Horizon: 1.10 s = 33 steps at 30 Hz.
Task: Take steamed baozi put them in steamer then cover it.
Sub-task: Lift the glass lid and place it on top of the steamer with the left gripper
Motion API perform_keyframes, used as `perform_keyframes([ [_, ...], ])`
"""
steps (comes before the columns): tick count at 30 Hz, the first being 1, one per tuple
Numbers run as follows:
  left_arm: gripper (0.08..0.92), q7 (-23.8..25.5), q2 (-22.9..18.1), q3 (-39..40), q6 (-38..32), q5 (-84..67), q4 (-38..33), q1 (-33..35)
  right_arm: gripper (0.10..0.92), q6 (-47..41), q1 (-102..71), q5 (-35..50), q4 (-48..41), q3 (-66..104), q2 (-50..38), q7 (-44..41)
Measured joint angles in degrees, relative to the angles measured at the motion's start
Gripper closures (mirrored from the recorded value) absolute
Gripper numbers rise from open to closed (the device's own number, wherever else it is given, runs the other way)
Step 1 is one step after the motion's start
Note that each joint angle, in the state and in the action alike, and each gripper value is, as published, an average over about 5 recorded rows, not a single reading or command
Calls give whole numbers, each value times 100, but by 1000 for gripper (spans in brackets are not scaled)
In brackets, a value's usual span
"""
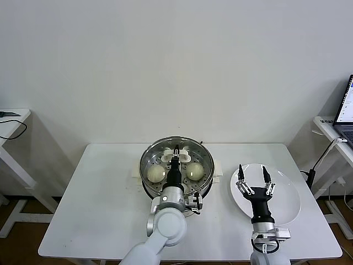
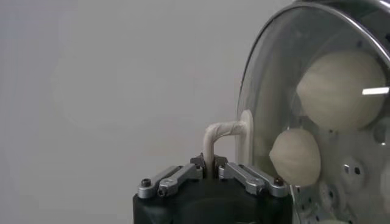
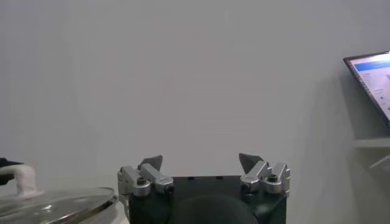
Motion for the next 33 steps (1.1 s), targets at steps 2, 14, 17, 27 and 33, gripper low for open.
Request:
perform_keyframes([
  [2, 812, -7, -9, -3, -3, 7, 4, 5, 203, 2, 5, 0, -14, -2, 0, -2],
  [14, 812, -48, -103, -3, -35, 40, 41, 28, 203, 7, 34, -19, -88, -15, 6, -9],
  [17, 812, -50, -121, 3, -37, 46, 41, 47, 203, 9, 46, -20, -111, -15, 3, -9],
  [27, 812, -84, -158, -32, -66, 74, 74, 109, 203, 12, 97, -25, -166, -33, -1, -12],
  [33, 812, -104, -165, -81, -101, 83, 115, 97, 203, 15, 114, -29, -193, -46, -3, -15],
])
